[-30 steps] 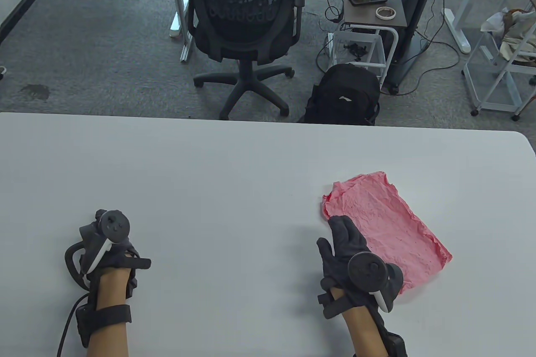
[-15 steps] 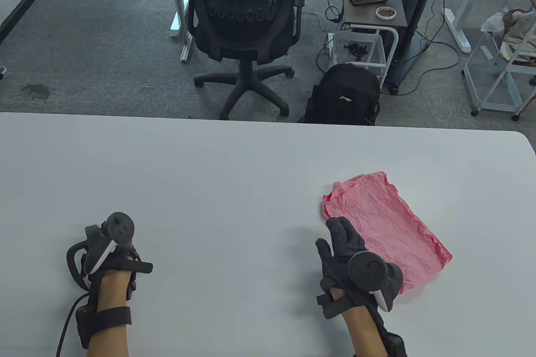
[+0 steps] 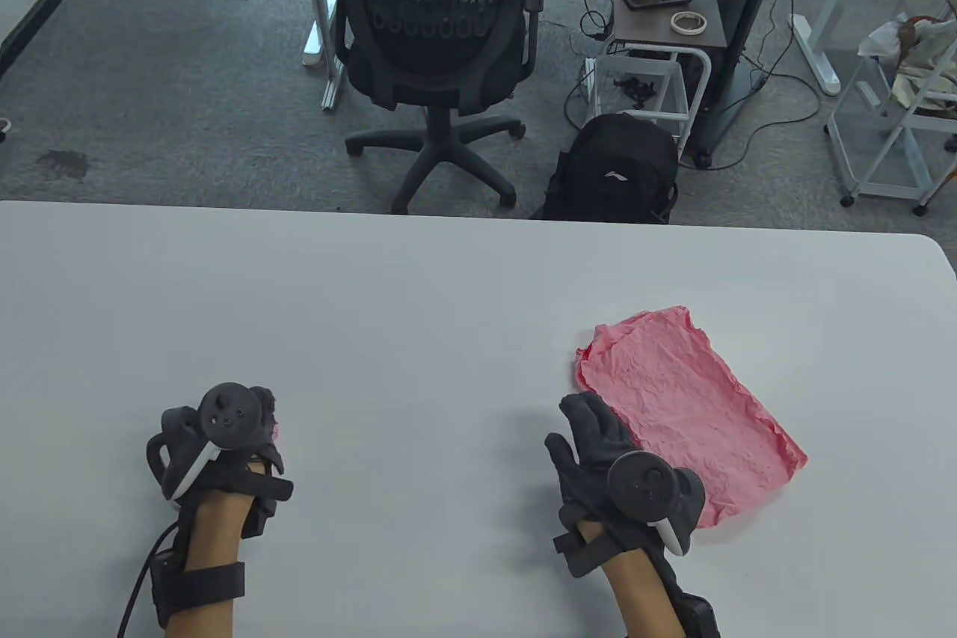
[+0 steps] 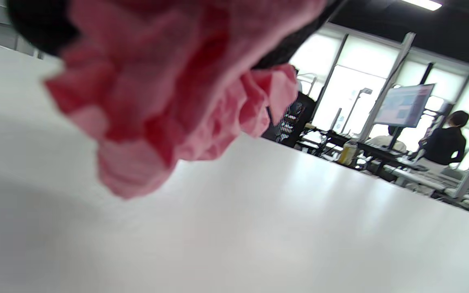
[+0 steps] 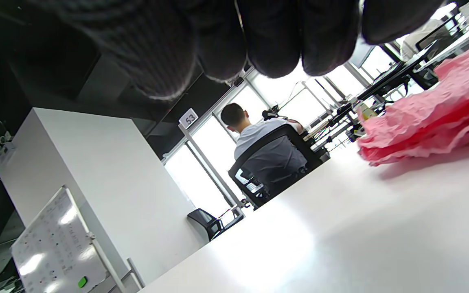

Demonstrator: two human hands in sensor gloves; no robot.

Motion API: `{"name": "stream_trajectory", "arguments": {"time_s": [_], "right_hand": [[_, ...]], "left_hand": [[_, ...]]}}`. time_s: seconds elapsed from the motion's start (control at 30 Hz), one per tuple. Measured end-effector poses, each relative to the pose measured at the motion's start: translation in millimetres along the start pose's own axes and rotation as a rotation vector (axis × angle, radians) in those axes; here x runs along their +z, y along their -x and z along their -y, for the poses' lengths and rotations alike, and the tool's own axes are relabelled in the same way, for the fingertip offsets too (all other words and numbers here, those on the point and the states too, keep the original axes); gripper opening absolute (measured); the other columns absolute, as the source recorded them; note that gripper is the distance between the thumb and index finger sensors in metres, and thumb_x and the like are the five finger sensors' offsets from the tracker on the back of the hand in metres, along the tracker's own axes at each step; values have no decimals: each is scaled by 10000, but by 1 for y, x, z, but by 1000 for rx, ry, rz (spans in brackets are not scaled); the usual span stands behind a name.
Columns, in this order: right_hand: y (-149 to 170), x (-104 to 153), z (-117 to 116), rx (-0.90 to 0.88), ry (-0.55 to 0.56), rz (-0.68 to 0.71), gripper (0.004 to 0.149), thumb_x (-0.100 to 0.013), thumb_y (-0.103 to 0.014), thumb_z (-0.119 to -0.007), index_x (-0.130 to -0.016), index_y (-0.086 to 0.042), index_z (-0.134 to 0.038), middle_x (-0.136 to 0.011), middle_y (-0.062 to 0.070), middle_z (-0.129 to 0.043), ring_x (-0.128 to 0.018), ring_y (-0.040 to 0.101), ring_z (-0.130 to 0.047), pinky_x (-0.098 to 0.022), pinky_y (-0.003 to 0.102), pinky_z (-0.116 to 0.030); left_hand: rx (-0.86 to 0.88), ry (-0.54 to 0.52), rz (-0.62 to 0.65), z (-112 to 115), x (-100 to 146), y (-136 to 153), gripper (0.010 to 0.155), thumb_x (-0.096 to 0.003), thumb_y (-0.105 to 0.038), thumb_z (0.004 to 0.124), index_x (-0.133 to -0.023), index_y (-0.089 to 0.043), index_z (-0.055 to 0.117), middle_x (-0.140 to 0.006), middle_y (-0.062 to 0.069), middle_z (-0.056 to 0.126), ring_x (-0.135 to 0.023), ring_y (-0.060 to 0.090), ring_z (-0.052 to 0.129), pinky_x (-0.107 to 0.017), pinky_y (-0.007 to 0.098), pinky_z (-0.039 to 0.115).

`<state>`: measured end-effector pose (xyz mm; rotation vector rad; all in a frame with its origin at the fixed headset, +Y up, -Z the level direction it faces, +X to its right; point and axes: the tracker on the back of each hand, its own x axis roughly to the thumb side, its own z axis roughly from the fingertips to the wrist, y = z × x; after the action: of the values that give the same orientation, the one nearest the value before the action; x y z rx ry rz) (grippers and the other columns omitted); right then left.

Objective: Flatten crumpled papers and stack

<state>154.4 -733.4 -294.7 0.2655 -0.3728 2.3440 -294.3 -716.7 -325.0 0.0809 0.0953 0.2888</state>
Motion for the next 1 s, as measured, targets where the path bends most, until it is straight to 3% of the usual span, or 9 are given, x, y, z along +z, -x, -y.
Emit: {"name": "stream_trajectory", "arguments": {"time_s": [0.2, 0.4, 0.57, 0.77, 1.0], "right_hand": [[-8, 1, -15, -32, -71, 51, 593, -507, -366, -782, -1006, -97, -608, -1033, 271, -600, -864, 559, -635, -564, 693, -553], [-20, 4, -33, -97, -160, 129, 590, -507, -368, -782, -1005, -101, -614, -1020, 262, -636, -862, 549, -654, -565, 694, -556], [-37, 9, -52, -150, -240, 210, 577, -509, -373, -778, -999, -107, -628, -1003, 248, -677, -852, 536, -684, -562, 692, -566], [-60, 15, -67, -243, -303, 291, 596, -509, -392, -769, -1004, -99, -612, -969, 236, -737, -833, 520, -724, -558, 687, -582], [-64, 19, -69, -377, -298, 286, 715, -505, -409, -775, -1035, -51, -454, -965, 247, -714, -833, 511, -722, -564, 685, -581]], "left_hand": [[119, -103, 164, -17, 27, -42, 438, -468, -276, 841, -894, -174, 854, -852, 129, 838, -616, 394, 903, -401, 467, 797], [346, -162, 294, -6, 43, -69, 445, -473, -283, 841, -904, -170, 848, -844, 135, 836, -602, 394, 905, -393, 462, 797], [410, -179, 398, 2, 55, -86, 446, -483, -286, 827, -917, -183, 835, -857, 127, 822, -611, 388, 904, -399, 453, 802], [619, -151, 510, 15, 65, -106, 459, -495, -294, 811, -941, -184, 809, -873, 131, 807, -620, 383, 911, -405, 451, 811], [668, -32, 707, 31, 71, -133, 554, -503, -275, 788, -1042, -197, 684, -1014, 145, 683, -744, 392, 870, -486, 463, 802]]}}
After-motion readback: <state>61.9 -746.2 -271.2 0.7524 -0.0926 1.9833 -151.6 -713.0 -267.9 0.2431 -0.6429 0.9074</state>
